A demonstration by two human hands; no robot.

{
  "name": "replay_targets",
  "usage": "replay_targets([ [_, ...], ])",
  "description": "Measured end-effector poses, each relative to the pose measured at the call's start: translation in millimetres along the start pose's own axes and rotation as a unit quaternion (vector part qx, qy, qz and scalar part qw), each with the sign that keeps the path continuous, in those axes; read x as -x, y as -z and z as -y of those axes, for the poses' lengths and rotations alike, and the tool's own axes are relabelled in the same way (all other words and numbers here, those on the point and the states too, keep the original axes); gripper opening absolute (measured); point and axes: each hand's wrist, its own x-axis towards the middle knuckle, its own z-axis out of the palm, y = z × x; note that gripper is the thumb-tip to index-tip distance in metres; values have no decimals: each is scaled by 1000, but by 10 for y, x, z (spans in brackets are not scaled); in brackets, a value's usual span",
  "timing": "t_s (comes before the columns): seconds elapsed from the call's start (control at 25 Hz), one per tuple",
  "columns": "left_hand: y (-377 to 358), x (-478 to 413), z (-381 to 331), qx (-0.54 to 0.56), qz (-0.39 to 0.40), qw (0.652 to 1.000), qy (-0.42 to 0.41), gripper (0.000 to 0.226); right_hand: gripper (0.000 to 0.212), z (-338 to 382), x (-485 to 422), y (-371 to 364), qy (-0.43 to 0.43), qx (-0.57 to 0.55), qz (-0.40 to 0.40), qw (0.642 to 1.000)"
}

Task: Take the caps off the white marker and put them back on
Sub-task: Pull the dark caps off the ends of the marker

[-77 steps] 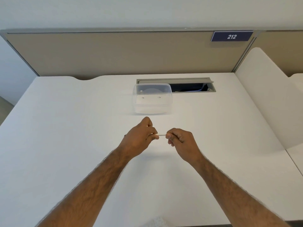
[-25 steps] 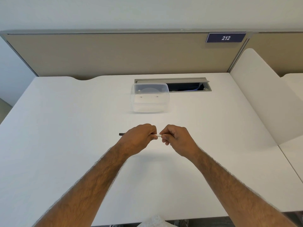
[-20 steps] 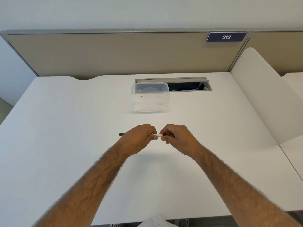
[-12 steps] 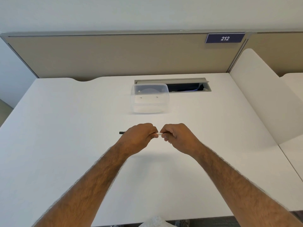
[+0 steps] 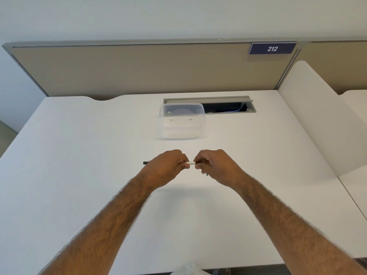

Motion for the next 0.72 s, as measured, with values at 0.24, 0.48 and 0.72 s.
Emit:
replay_targets([
  [0.24, -13, 6, 55, -9, -1, 1000, 6, 25, 8, -82, -20, -18, 48, 62, -61, 995],
  [0.48, 16, 23, 127, -61, -35, 997, 31, 22, 8, -213, 12, -69, 15, 60, -101, 993],
  [0.72, -34, 79, 285, -53, -30, 997, 51, 23, 5, -306, -1, -625, -175, 10, -216, 960],
])
